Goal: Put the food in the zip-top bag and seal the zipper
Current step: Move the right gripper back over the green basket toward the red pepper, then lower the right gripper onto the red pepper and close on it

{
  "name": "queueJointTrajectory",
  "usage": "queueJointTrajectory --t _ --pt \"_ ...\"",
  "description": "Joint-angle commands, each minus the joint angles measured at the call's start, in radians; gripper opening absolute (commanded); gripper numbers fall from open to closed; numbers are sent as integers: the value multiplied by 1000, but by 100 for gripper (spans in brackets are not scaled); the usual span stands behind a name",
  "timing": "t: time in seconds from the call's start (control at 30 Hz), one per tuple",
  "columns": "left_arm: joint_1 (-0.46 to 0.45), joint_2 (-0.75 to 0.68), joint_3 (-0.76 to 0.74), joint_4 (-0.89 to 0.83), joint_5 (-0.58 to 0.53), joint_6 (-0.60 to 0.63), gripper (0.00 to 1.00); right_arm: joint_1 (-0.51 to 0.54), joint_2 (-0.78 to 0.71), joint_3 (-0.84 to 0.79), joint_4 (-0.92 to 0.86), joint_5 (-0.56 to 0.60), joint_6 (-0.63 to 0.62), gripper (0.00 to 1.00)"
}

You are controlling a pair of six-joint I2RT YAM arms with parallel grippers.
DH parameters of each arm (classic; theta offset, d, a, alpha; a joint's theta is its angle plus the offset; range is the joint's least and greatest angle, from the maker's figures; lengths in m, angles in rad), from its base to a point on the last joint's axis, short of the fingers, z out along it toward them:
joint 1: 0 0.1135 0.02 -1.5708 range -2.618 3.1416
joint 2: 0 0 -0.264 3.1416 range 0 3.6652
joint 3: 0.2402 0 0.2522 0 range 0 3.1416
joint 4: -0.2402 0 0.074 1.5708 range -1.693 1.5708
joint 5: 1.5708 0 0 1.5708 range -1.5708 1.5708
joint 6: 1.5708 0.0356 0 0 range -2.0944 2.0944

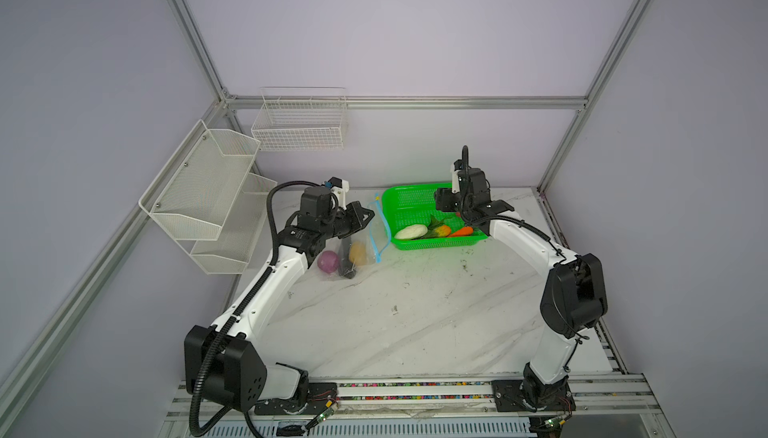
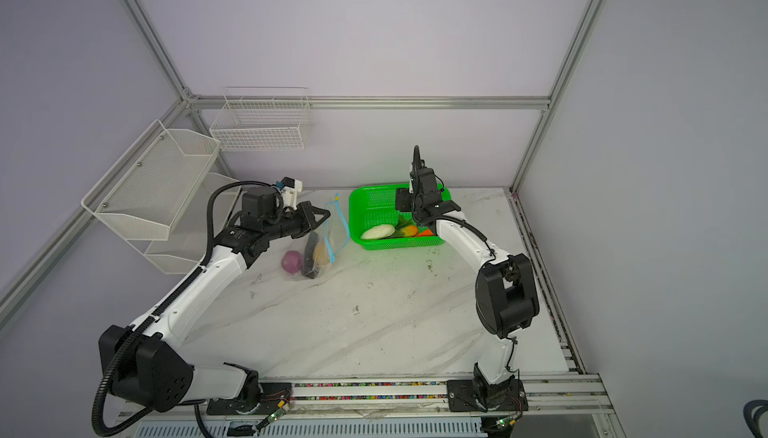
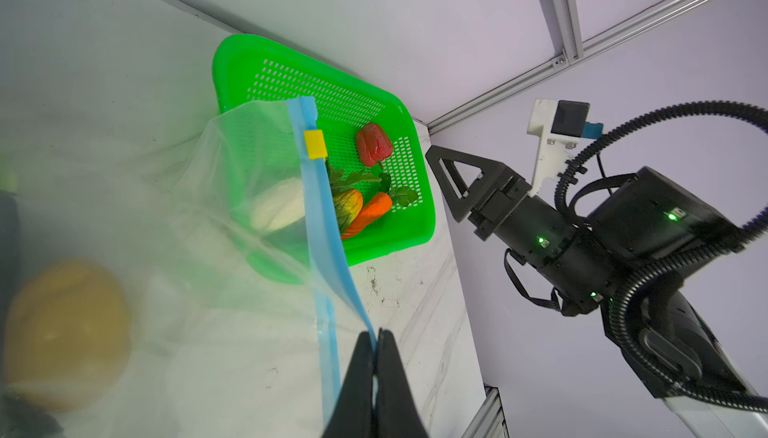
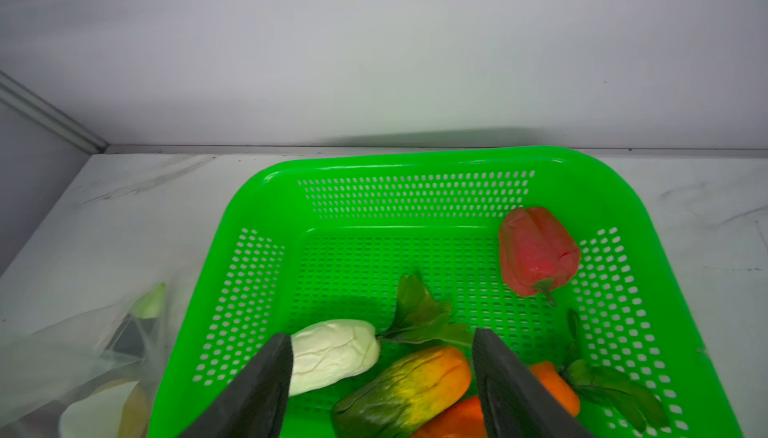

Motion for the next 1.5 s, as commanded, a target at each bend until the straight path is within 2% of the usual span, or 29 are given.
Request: queueJointTrajectory --t 0.0,0.33,0.53,1.07,1.47 --pt "-6 -2 -1 55 23 6 0 -36 50 45 -37 56 -22 71" --pt "-8 16 6 57 28 6 0 -99 227 245 -187 125 -55 71" --pt "-7 24 10 57 28 12 0 -122 335 364 -279 115 -70 71" --pt "-7 61 8 57 22 11 0 -154 493 473 -306 154 -79 70" --pt "-8 78 24 56 29 10 0 -158 577 558 -321 128 -71 70"
